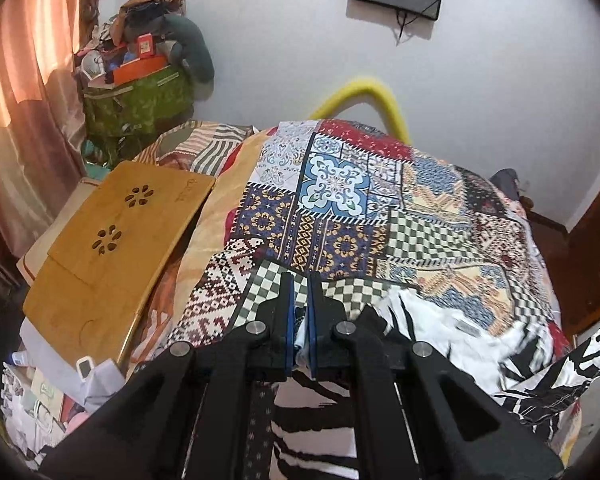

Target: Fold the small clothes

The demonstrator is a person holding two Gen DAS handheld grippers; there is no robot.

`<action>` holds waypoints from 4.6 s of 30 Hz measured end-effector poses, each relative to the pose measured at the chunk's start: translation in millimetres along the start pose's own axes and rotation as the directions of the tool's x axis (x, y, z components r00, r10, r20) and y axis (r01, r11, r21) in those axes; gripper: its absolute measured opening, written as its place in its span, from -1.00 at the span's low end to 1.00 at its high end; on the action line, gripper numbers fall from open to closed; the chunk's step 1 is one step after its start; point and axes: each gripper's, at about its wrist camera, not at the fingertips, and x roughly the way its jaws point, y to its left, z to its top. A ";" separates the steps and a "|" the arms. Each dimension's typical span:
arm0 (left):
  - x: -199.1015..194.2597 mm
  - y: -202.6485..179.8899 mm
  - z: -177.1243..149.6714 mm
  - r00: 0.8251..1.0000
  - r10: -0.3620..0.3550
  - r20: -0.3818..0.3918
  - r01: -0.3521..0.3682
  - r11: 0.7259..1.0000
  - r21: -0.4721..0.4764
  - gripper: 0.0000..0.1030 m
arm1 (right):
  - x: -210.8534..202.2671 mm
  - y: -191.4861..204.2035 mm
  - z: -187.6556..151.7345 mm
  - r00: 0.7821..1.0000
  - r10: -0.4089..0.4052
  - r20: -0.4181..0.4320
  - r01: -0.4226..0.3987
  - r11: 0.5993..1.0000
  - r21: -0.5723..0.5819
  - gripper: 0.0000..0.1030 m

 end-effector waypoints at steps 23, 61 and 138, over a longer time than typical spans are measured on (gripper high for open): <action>92.4 10.0 -4.3 0.989 0.069 -0.132 -0.071 0.997 -0.011 -0.17 | 22.6 -42.6 11.9 0.999 -0.032 0.004 0.031 0.993 0.118 -0.23; 17.6 35.8 -177.0 0.938 -0.084 -0.337 0.108 0.993 0.054 -0.95 | 3.4 6.9 -130.3 0.968 0.124 -0.219 -0.111 0.991 0.072 -0.76; 62.3 -87.2 -175.9 0.932 -0.127 -0.339 0.239 0.919 0.313 0.39 | 70.6 154.2 -114.8 0.923 0.138 -0.360 -0.228 0.948 -0.221 0.24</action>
